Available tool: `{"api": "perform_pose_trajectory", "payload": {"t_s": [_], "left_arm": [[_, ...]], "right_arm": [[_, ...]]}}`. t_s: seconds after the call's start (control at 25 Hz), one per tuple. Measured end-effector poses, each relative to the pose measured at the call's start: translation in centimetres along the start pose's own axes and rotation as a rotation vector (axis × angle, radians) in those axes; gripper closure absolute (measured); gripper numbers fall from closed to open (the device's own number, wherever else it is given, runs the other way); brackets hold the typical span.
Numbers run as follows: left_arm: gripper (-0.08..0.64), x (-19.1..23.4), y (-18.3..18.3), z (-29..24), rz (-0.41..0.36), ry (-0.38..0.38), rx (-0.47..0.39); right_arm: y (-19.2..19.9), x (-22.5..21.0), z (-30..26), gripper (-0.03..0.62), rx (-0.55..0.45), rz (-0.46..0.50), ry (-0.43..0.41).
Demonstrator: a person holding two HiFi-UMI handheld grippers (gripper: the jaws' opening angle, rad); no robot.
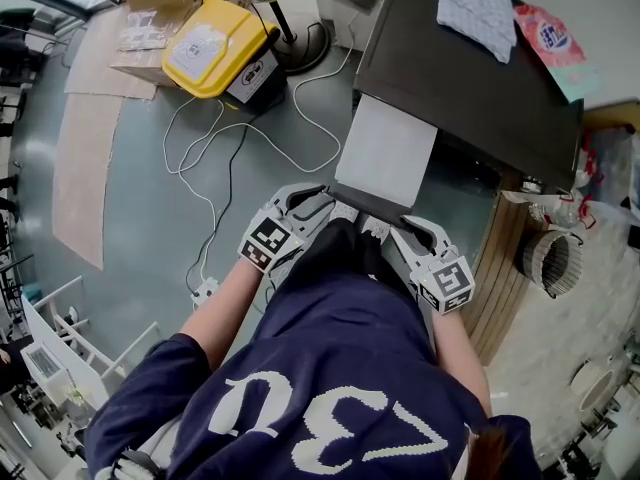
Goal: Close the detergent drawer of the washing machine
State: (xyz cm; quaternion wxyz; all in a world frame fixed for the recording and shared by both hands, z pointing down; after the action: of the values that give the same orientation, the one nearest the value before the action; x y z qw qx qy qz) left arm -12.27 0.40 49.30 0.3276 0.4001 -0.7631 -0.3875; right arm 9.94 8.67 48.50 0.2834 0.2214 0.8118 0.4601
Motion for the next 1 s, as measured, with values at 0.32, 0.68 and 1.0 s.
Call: {"api": "perform_pose_trajectory", "payload": {"t_s": [0.32, 0.68, 1.0], "left_arm": [[0.414, 1.3, -1.1, -1.6, 0.004, -0.033, 0.006], [0.414, 2.8, -1.8, -2.8, -0.026, -0.037, 0.017], [0.414, 3.6, -2.2, -3.5, -0.028, -0.061, 0.015]], "right_arm": [[-0.9, -2.0, -0.9, 0.483, -0.007, 0.001, 0.030], [-1.2, -3.4, -2.0, 0.480, 0.002, 0.010, 0.044], [-1.5, -4.2, -2.8, 0.479, 0.003, 0.008, 0.056]]}}
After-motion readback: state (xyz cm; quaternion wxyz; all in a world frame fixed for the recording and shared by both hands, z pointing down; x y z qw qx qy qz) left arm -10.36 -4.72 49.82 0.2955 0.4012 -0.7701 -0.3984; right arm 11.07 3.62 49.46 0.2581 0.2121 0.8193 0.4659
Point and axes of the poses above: the fingertips, and each gripper's own axes: z backward along the fingers, x to its left, y out of its underside, the point moved 7 cm from there along z, backward along the fingers, and after that the axes turned 3 degrees about -x, right-handed, at the moved point
